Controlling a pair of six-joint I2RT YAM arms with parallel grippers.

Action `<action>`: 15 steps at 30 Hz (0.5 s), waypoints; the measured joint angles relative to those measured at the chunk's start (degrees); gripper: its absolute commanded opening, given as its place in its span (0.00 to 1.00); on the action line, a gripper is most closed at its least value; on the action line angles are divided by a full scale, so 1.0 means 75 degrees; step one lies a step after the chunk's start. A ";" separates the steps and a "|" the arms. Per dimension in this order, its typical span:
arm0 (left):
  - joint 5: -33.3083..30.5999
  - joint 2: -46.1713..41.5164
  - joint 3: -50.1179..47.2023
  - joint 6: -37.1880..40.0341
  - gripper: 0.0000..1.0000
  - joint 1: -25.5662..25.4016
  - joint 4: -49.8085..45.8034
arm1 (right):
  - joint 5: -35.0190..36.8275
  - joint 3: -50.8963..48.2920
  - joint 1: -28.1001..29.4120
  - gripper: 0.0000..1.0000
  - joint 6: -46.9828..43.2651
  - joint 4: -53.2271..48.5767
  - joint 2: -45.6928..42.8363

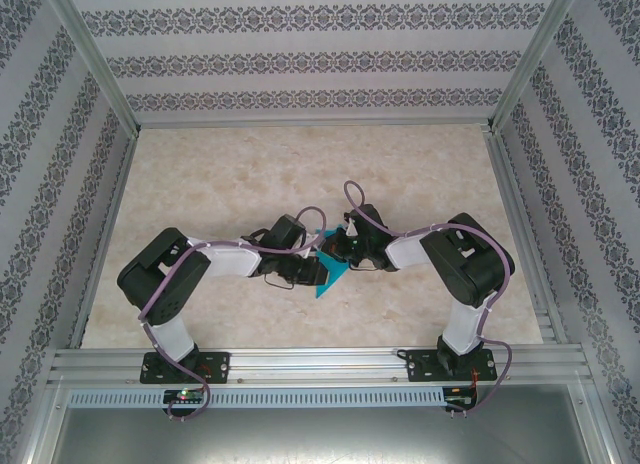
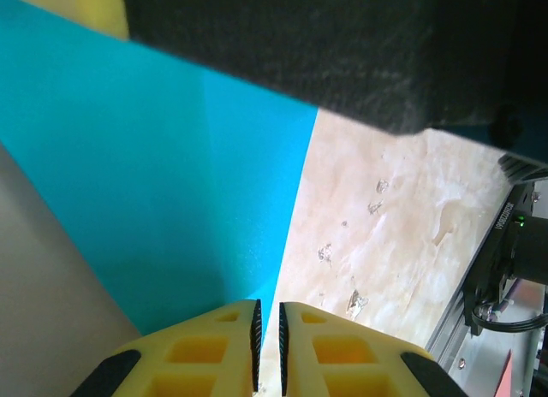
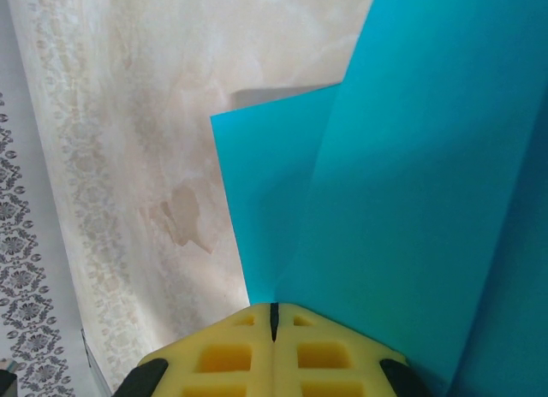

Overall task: Fold a paper plane with a square sheet of paper (pick it up from the middle)
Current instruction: Fourth fold the wing at the center of the table.

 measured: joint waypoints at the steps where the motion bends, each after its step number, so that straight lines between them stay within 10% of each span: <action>1: 0.0003 0.0009 -0.0032 -0.0017 0.18 -0.0015 0.0041 | -0.0003 -0.0006 -0.0012 0.00 0.0000 0.0003 0.0000; 15: -0.0026 0.0122 -0.0303 -0.0160 0.17 -0.0207 0.0659 | -0.0029 -0.0105 -0.0032 0.00 -0.0003 0.0020 -0.0070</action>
